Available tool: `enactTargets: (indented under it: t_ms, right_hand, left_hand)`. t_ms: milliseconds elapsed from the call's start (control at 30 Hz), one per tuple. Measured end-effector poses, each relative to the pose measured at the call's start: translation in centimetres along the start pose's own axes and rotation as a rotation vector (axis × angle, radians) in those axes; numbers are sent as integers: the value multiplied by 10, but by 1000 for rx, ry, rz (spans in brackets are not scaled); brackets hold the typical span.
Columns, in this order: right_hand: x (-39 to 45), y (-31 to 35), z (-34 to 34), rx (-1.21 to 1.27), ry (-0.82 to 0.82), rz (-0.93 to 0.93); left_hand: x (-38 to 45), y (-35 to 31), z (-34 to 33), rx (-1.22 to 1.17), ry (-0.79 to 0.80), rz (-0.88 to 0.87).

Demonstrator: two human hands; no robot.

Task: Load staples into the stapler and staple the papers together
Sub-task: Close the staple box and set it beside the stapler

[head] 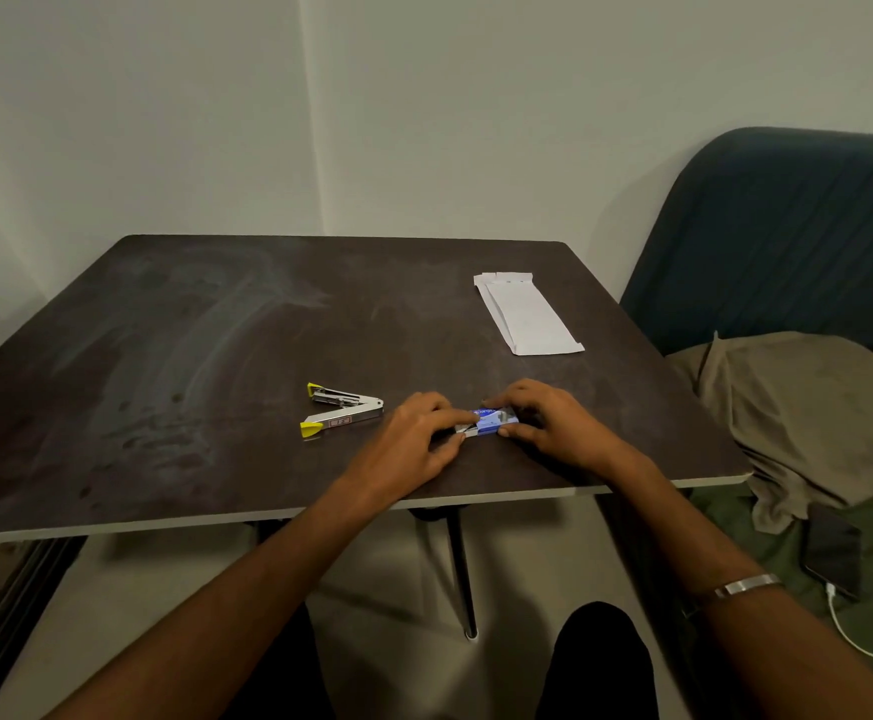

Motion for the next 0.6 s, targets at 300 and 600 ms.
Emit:
enactTargets:
  t_ms: [300, 600]
  right_hand:
    - [0, -1, 1, 19, 5, -4]
    - [-1, -1, 1, 22, -2, -13]
  left_hand:
    - [-2, -1, -3, 62, 29, 16]
    - [0, -2, 7, -69, -77, 28]
Point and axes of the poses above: each hand's wrist, its own x-axis towards the middle knuckle, its own z-axis out of the back of the hand, y = z × x, the point moved 8 cm from there along x, towards the middle knuckle, and after that the axes turned 15 degrees about -z, right-handed, at the moved point
